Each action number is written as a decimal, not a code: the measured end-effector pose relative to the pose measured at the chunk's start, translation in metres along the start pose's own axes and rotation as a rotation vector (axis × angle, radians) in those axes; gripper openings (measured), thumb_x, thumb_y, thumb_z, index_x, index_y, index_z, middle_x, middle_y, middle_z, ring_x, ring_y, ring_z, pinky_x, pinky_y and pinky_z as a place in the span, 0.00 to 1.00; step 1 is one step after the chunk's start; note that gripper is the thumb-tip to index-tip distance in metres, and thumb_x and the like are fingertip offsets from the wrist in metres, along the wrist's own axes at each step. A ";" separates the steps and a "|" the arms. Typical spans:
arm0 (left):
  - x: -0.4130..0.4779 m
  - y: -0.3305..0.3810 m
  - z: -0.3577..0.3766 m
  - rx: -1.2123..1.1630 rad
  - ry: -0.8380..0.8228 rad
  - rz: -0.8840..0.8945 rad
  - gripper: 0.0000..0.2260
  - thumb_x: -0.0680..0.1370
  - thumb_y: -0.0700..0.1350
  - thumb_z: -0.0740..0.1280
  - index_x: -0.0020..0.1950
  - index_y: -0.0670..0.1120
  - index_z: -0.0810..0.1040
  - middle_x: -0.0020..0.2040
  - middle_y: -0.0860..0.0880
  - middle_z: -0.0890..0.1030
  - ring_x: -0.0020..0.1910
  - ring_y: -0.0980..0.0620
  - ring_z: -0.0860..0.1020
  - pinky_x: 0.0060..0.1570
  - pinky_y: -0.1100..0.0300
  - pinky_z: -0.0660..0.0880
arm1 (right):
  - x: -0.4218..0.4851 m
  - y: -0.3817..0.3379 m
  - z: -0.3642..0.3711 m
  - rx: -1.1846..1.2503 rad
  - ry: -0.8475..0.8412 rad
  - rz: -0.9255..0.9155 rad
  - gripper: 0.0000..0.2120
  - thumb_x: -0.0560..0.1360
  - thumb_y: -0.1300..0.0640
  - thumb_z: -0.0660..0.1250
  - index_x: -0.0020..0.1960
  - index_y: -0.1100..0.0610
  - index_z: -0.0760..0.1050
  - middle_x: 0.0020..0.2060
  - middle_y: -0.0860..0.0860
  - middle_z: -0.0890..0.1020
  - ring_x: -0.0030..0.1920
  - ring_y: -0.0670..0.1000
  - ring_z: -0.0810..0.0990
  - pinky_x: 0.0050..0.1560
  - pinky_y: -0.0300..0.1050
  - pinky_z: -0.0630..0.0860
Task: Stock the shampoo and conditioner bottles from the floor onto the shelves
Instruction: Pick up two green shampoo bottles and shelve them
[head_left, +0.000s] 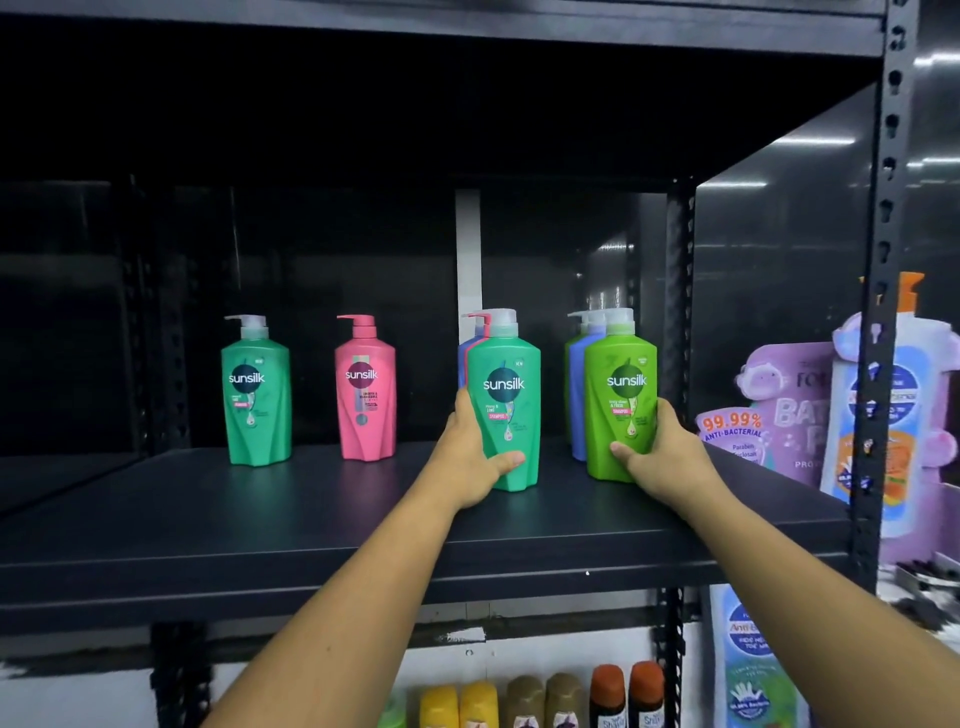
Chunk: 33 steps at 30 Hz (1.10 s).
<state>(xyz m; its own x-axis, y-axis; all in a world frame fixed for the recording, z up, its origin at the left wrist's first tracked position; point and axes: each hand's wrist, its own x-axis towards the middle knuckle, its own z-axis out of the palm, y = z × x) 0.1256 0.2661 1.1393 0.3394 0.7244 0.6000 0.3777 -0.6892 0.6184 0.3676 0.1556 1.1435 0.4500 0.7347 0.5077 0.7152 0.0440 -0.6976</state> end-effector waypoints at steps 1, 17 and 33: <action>0.000 0.000 0.000 0.005 -0.003 -0.003 0.44 0.69 0.47 0.79 0.77 0.53 0.56 0.69 0.49 0.72 0.67 0.49 0.74 0.71 0.46 0.71 | 0.000 -0.001 0.001 -0.011 0.006 0.000 0.27 0.75 0.52 0.73 0.68 0.55 0.65 0.57 0.55 0.82 0.59 0.60 0.79 0.57 0.51 0.75; -0.048 0.023 -0.034 0.617 -0.202 -0.108 0.29 0.79 0.62 0.66 0.75 0.50 0.68 0.66 0.45 0.79 0.62 0.43 0.78 0.60 0.48 0.78 | -0.020 -0.013 0.002 -0.152 0.116 -0.461 0.07 0.75 0.50 0.72 0.49 0.51 0.77 0.41 0.45 0.81 0.43 0.50 0.80 0.46 0.50 0.78; -0.183 0.066 -0.063 0.531 -0.164 0.209 0.19 0.84 0.56 0.63 0.68 0.48 0.81 0.64 0.49 0.83 0.66 0.48 0.79 0.66 0.50 0.75 | -0.159 -0.049 0.009 -0.375 -0.348 -0.640 0.24 0.84 0.42 0.55 0.76 0.50 0.68 0.74 0.46 0.72 0.76 0.48 0.66 0.78 0.51 0.58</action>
<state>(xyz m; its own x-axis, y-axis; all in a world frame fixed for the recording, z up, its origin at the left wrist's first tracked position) 0.0336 0.0874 1.1021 0.5661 0.5962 0.5693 0.6532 -0.7457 0.1314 0.2561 0.0423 1.0923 -0.2537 0.8148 0.5213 0.9363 0.3421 -0.0791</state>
